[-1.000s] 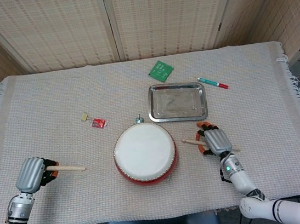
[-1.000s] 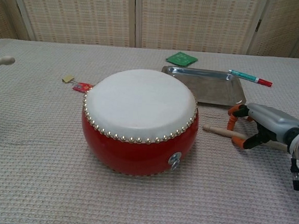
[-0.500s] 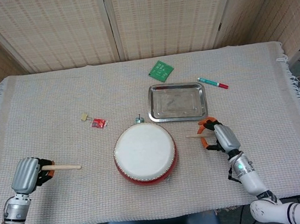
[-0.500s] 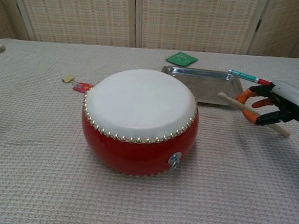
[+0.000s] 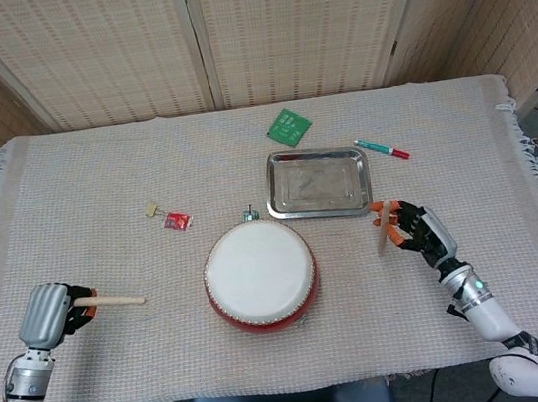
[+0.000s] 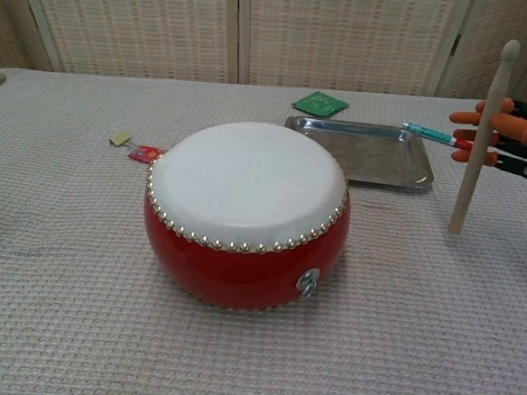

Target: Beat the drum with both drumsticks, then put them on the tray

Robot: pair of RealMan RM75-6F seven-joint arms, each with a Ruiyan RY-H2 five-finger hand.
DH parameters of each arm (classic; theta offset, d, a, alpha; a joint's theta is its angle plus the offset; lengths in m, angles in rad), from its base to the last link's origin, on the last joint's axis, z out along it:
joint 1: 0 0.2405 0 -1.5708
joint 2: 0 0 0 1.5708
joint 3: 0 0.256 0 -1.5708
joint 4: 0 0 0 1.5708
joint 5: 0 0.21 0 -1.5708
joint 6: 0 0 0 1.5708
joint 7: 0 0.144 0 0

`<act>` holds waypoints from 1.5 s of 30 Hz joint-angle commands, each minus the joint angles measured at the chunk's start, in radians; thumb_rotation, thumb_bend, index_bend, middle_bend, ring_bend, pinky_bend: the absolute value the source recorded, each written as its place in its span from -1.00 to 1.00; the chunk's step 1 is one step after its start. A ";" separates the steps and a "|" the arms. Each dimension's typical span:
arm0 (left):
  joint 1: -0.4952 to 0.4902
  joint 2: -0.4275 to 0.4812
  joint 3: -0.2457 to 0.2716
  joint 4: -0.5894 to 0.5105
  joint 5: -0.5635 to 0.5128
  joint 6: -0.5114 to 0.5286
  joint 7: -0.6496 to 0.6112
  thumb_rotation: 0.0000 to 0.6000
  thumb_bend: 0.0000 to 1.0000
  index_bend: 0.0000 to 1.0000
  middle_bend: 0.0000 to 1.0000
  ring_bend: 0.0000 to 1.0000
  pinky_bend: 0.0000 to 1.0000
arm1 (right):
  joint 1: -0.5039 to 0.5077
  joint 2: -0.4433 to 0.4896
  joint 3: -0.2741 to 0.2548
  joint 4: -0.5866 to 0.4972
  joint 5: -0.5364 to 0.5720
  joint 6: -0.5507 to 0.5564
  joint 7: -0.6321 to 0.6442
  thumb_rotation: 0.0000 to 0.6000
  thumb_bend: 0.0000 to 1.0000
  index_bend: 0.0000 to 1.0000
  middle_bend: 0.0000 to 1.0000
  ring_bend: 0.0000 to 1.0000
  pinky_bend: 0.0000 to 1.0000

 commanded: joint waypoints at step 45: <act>-0.002 0.006 0.015 -0.026 0.028 -0.005 0.030 1.00 0.43 1.00 1.00 1.00 1.00 | 0.043 -0.259 -0.346 0.757 -0.249 0.318 0.772 1.00 -0.72 0.05 -0.23 -0.38 -0.17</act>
